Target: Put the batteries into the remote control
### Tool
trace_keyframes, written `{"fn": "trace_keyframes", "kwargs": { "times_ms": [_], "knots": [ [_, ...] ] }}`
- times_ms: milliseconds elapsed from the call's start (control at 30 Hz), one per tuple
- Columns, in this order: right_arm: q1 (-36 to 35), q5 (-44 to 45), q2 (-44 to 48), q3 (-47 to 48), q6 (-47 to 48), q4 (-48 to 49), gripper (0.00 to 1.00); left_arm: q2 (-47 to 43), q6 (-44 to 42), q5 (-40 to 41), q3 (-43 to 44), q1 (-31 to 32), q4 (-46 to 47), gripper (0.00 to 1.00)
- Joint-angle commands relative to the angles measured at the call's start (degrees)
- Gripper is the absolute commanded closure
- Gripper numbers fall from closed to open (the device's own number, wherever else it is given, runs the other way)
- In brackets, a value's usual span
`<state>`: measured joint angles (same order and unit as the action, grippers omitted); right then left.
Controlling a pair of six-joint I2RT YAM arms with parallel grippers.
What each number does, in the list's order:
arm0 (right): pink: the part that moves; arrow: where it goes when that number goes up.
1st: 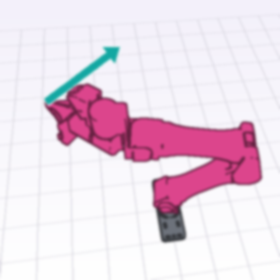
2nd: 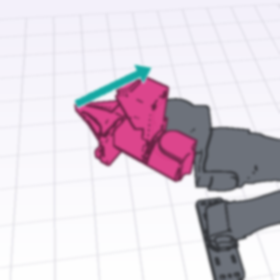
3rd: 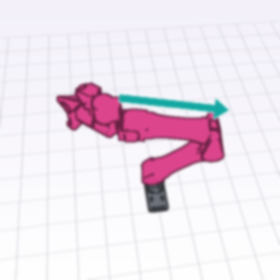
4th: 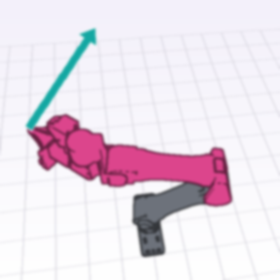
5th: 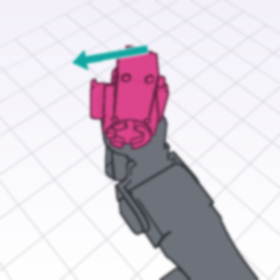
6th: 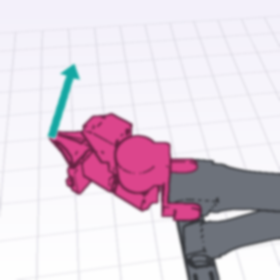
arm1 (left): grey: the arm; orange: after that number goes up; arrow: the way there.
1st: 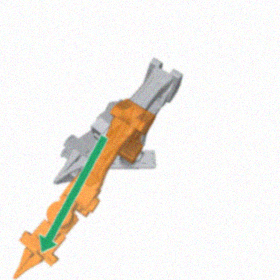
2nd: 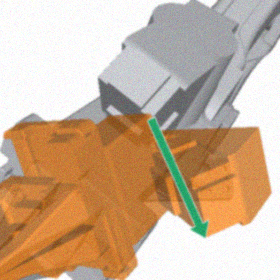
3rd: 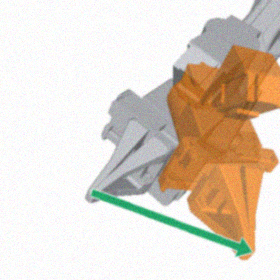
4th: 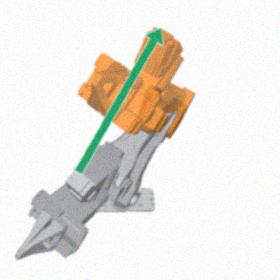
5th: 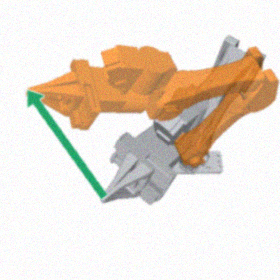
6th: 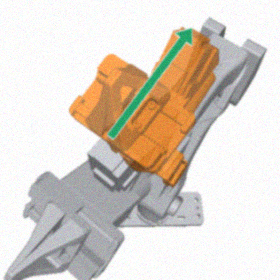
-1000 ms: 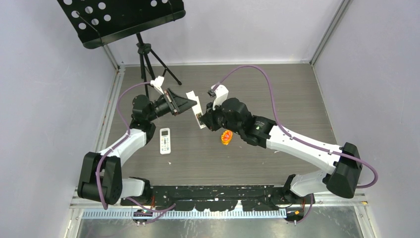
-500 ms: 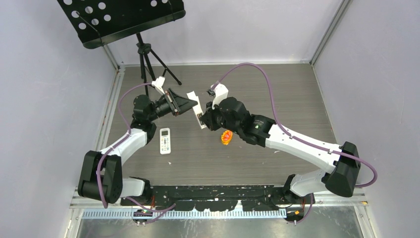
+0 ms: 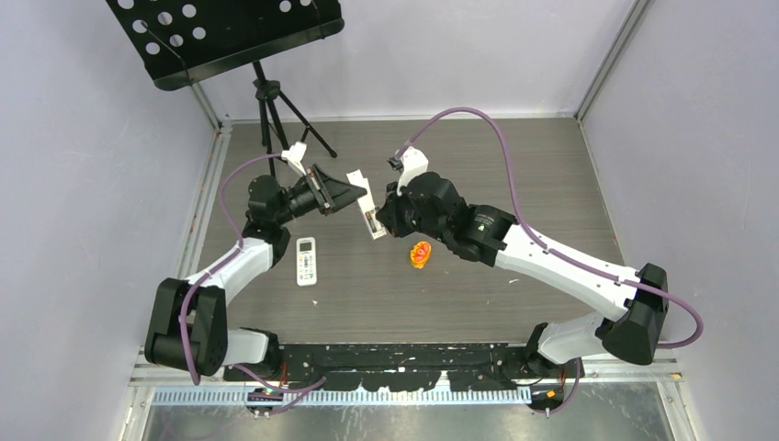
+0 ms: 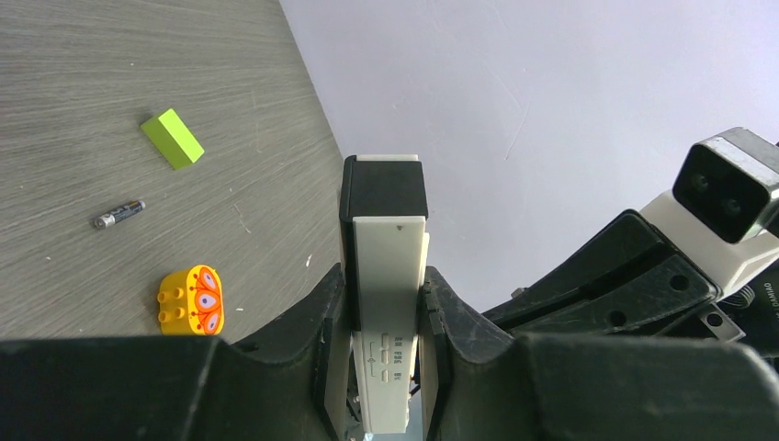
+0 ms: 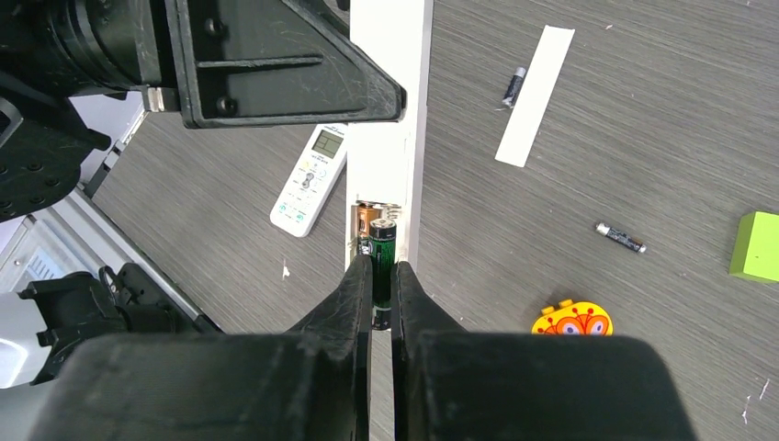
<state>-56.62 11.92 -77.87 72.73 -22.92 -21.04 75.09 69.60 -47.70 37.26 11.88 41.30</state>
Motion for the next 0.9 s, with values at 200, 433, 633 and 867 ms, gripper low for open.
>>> {"fn": "trace_keyframes", "kwargs": {
  "times_ms": [200, 433, 633, 867],
  "knots": [
    [-0.16, -1.32, -1.25, 2.48, 0.72, -1.98, 0.91, -0.14, -0.44, 0.40, 1.07, 0.00, 1.18, 1.00],
    [-0.16, -2.48, -3.05, 2.60, 0.50, -1.31, 0.90, -0.43, -0.29, 0.32, 1.15, -0.01, 1.25, 1.00],
    [-0.16, -0.38, -3.92, 3.09, 0.07, -1.90, 0.76, -0.47, 0.14, 0.15, 1.10, 0.01, 1.24, 1.00],
    [-0.16, -0.22, -2.93, 3.02, -1.00, -1.68, 0.66, -0.04, 1.33, 0.24, 1.24, -0.01, 1.26, 1.00]
  ]
}}
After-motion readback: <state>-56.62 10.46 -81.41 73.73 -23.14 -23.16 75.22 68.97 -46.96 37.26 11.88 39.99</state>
